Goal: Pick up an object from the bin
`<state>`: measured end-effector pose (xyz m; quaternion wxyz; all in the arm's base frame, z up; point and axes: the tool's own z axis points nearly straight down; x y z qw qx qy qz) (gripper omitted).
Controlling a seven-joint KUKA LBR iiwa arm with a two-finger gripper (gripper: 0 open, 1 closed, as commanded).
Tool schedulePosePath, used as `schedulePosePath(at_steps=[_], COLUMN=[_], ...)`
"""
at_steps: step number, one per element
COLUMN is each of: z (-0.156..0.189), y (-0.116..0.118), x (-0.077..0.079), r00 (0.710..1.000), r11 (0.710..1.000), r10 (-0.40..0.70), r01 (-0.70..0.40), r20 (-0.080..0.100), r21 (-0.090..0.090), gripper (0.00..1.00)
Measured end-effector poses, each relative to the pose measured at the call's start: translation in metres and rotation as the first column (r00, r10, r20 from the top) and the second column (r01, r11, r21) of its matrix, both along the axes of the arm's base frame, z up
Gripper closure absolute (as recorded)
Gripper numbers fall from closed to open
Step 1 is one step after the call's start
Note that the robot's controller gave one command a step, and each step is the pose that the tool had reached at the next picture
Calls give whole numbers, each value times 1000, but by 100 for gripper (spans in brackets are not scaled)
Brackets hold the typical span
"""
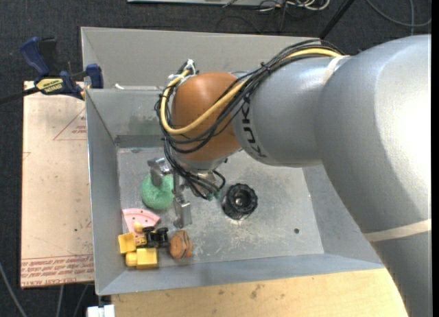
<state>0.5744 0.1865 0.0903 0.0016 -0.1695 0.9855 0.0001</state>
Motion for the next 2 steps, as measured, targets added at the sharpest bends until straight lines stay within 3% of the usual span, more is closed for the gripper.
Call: schedulePosePath(at_steps=[1, 2], z=[-16, -16], y=[7, 7], x=[5, 5], r00=[973, 973], r11=[973, 973], r10=[231, 231], r01=[-231, -231], r20=[9, 9], r21=[3, 3], gripper=[100, 100])
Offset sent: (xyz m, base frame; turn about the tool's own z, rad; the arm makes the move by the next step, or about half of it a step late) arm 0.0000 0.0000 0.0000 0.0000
